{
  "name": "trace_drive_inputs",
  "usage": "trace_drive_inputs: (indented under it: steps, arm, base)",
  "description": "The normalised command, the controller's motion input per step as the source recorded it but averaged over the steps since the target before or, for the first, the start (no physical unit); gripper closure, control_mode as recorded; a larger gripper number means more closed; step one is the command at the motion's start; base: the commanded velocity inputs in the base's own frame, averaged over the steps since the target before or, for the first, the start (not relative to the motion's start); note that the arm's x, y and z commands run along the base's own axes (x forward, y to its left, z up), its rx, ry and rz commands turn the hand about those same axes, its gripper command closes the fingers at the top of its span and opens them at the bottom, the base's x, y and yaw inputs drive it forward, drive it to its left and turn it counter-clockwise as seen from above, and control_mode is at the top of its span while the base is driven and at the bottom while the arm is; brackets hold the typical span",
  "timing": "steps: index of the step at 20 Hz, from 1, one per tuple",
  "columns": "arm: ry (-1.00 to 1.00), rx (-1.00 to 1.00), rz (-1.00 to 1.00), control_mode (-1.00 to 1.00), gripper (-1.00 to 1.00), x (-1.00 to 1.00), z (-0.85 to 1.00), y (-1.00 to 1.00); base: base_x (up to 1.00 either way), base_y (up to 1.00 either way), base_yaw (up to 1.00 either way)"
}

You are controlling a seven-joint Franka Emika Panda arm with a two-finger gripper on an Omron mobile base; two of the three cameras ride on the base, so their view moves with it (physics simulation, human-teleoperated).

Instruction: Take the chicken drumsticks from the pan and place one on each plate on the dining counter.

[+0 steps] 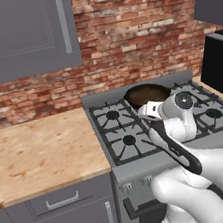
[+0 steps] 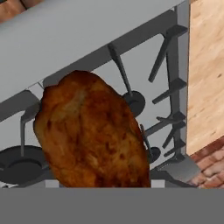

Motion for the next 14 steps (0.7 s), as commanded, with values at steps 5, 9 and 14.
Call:
trace_drive_inputs:
  steps: [5,9,14]
  arm:
    - [0.08,-0.01,-0.15,-1.00,1.00,-0.02,0.00,0.11]
    - [0.00,-0.01,-0.13,1.00,1.00,-0.18,0.00,0.07]
    - [0.00,0.00,0.00,1.00,1.00,0.00,0.00,0.00]
  base:
    - [0.00,0.00,0.00]
    - [-0.45,0.00,-0.15]
    - [-1.00,-0.14,-0.26]
